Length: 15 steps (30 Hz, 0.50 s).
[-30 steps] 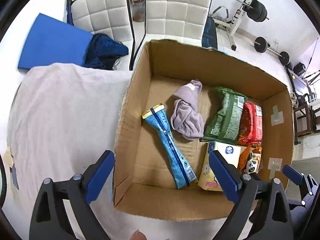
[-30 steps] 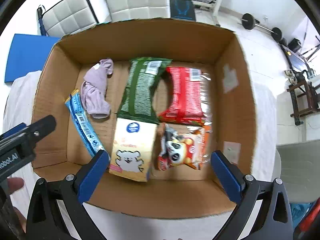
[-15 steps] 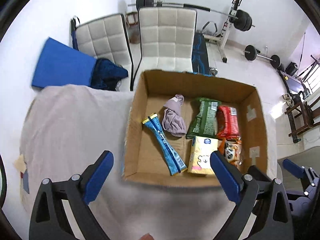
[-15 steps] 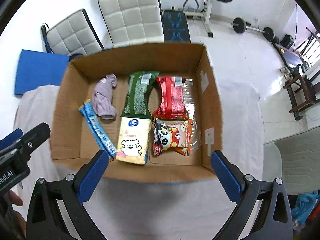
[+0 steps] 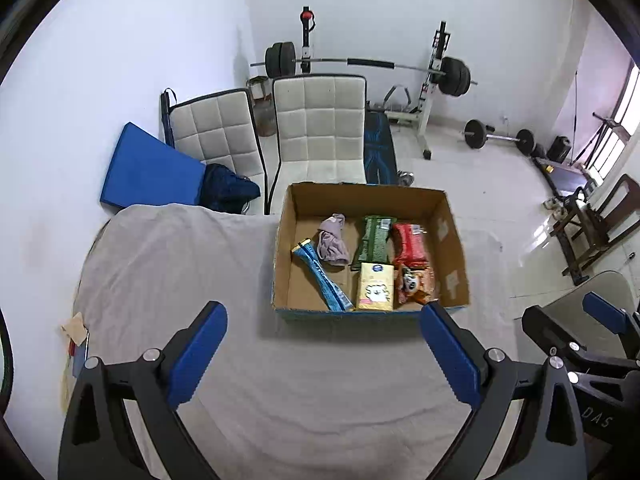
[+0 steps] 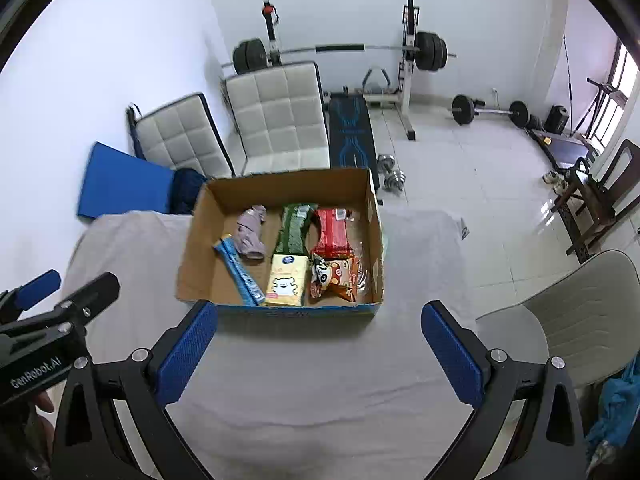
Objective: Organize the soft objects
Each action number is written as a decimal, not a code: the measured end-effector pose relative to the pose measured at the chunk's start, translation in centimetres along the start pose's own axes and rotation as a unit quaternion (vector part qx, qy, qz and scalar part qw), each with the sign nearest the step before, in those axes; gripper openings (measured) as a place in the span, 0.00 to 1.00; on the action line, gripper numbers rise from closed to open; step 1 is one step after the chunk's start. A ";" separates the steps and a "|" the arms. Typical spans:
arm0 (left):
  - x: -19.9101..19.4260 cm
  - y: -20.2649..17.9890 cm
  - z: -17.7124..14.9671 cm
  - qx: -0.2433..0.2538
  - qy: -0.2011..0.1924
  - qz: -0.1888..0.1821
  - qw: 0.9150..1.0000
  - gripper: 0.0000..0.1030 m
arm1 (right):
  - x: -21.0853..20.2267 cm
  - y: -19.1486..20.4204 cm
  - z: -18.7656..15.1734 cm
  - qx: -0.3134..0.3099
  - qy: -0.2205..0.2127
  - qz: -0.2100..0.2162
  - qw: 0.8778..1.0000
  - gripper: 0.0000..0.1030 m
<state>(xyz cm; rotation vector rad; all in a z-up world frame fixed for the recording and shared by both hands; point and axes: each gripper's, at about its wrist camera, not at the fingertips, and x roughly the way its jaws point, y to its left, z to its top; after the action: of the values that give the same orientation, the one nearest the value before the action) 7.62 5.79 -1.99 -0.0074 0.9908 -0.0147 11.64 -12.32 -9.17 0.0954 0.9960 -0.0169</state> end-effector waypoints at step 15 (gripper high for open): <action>-7.0 -0.3 -1.9 -0.002 -0.037 -0.003 0.999 0.96 | -12.4 0.3 -4.1 -0.009 -0.049 0.004 0.999 1.00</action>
<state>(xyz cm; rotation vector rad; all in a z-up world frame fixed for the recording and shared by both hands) 2.23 5.60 2.86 -0.0149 0.9166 -0.0178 1.47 -11.99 -0.92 0.0822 0.8977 -0.0047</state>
